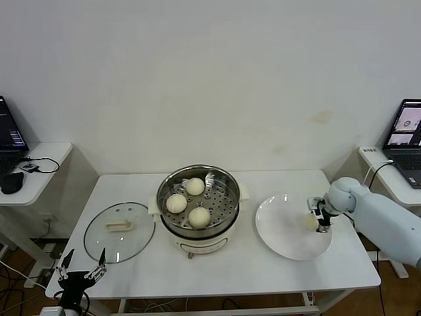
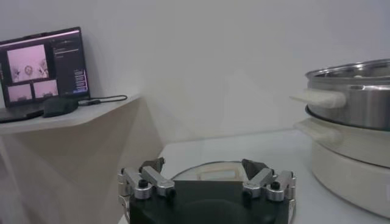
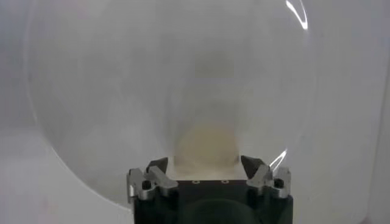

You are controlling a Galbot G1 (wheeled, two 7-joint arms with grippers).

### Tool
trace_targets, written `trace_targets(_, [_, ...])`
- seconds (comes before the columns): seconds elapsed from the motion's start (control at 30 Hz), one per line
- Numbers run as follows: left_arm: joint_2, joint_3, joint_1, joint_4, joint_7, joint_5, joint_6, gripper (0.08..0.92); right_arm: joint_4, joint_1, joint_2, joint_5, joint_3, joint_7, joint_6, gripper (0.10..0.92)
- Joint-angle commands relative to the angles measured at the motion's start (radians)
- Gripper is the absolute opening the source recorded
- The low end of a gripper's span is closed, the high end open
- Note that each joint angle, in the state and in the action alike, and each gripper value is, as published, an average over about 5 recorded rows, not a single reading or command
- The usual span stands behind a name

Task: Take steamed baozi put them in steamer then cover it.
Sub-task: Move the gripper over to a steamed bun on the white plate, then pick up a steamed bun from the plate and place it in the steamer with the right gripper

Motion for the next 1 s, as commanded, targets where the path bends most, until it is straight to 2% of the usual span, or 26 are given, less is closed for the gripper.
trace_targets(0.03, [0.000,-0.001,0.000,0.000,0.000,0.000,-0.001,0.823,-0.013,-0.007,0.007,-0.010,0.015,-0.004,0.002,0.691])
trace_targets(0.27, [0.000,-0.004,0.003,-0.003,-0.001,0.000,-0.001,0.823,0.007,0.005,-0.001,0.003,0.017,-0.012,0.000,0.610])
trace_targets(0.53, [0.000,-0.006,0.004,-0.008,-0.001,-0.001,-0.001,0.823,0.079,0.122,-0.042,0.068,-0.054,-0.027,-0.009,0.582])
trace_targets(0.77, [0.005,0.001,-0.002,-0.010,-0.001,0.000,0.003,0.823,0.177,0.379,-0.068,0.223,-0.201,-0.037,-0.051,0.584])
trace_targets(1.0, [0.017,0.002,-0.011,-0.010,0.000,-0.004,0.008,0.823,0.275,0.657,-0.007,0.459,-0.392,-0.008,-0.135,0.592])
